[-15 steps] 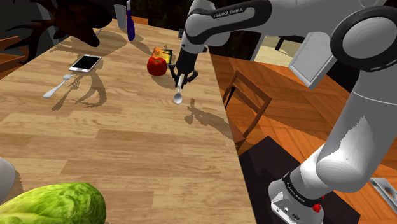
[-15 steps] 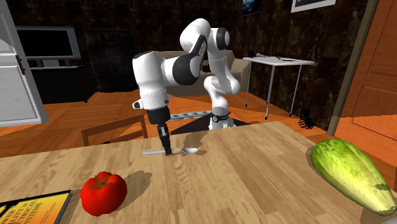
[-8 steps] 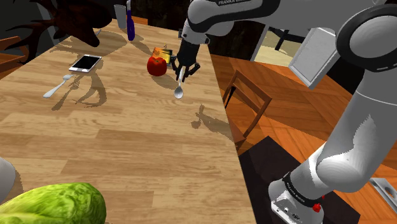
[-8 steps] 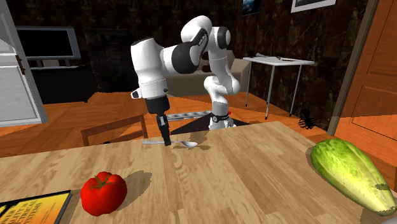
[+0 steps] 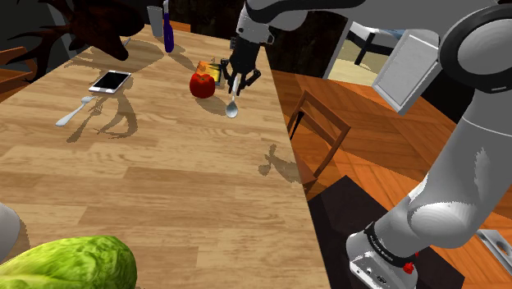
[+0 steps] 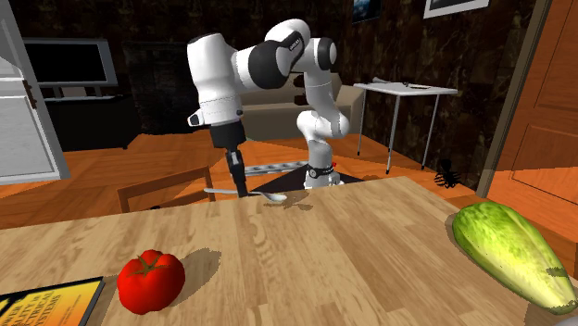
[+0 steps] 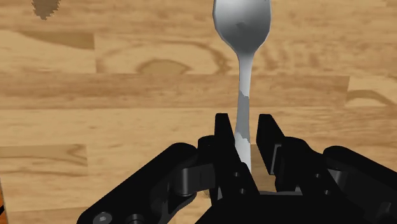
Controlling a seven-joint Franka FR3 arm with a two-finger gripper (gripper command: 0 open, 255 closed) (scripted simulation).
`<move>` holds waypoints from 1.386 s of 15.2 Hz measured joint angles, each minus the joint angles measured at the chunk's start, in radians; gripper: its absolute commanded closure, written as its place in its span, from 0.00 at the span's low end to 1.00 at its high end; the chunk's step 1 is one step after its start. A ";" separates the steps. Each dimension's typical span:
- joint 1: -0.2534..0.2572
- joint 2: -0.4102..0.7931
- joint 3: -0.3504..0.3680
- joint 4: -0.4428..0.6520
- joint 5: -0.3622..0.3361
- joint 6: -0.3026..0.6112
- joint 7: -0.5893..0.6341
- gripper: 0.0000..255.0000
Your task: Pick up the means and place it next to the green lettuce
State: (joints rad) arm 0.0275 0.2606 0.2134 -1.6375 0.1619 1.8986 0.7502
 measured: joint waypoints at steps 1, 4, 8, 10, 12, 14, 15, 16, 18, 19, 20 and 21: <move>0.001 -0.003 0.001 0.009 0.000 -0.012 0.004 1.00; 0.001 -0.006 0.001 0.043 -0.001 -0.049 0.010 1.00; 0.001 -0.006 0.001 0.102 -0.004 -0.106 0.020 1.00; 0.001 -0.007 0.001 0.123 -0.004 -0.128 0.023 1.00; 0.002 -0.005 0.002 0.155 -0.006 -0.157 0.031 1.00; 0.003 -0.005 0.002 0.176 -0.007 -0.178 0.035 1.00; 0.007 -0.013 0.005 0.167 -0.005 -0.176 0.042 1.00; 0.015 -0.022 0.010 0.155 -0.005 -0.170 0.054 1.00; 0.031 -0.059 0.022 0.102 0.001 -0.148 0.079 1.00; 0.042 -0.074 0.031 0.086 0.003 -0.143 0.098 1.00; 0.053 -0.089 0.039 0.064 0.005 -0.132 0.115 1.00; 0.062 -0.112 0.046 0.039 0.009 -0.127 0.131 1.00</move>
State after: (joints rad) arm 0.0892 0.1483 0.2598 -1.5988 0.1713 1.7717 0.8811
